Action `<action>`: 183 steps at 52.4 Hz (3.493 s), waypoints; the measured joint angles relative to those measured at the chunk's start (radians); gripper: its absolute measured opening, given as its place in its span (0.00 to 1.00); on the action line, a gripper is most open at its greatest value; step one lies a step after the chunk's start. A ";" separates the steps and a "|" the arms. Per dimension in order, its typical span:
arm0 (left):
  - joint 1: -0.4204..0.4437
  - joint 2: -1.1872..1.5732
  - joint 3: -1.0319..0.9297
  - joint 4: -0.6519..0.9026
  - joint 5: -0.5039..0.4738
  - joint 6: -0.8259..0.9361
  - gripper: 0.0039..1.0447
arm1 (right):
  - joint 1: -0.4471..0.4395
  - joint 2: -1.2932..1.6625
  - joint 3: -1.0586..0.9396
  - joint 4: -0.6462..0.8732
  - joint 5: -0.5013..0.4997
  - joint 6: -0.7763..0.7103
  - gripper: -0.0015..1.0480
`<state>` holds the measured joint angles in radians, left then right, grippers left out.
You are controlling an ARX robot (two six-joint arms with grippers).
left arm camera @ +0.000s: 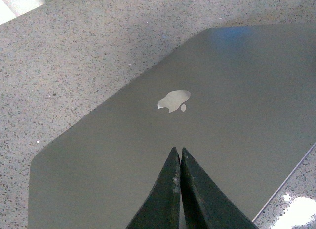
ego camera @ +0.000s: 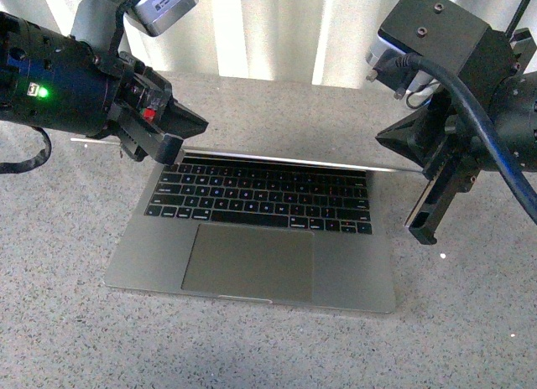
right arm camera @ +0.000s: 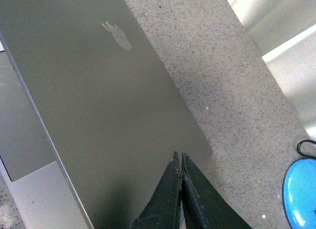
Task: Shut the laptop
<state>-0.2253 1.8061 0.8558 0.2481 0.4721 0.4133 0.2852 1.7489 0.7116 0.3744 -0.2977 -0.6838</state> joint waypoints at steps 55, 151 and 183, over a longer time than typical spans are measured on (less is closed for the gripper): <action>-0.041 0.004 -0.061 -0.002 0.062 -0.060 0.03 | 0.011 -0.003 -0.070 0.024 0.000 0.121 0.01; -0.045 0.126 -0.187 0.208 0.091 -0.210 0.03 | 0.032 0.077 -0.203 0.132 0.009 0.229 0.01; -0.047 0.195 -0.184 0.285 0.105 -0.264 0.03 | 0.039 0.117 -0.204 0.151 0.010 0.246 0.01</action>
<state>-0.2718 2.0014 0.6716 0.5335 0.5774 0.1497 0.3244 1.8656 0.5076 0.5251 -0.2874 -0.4381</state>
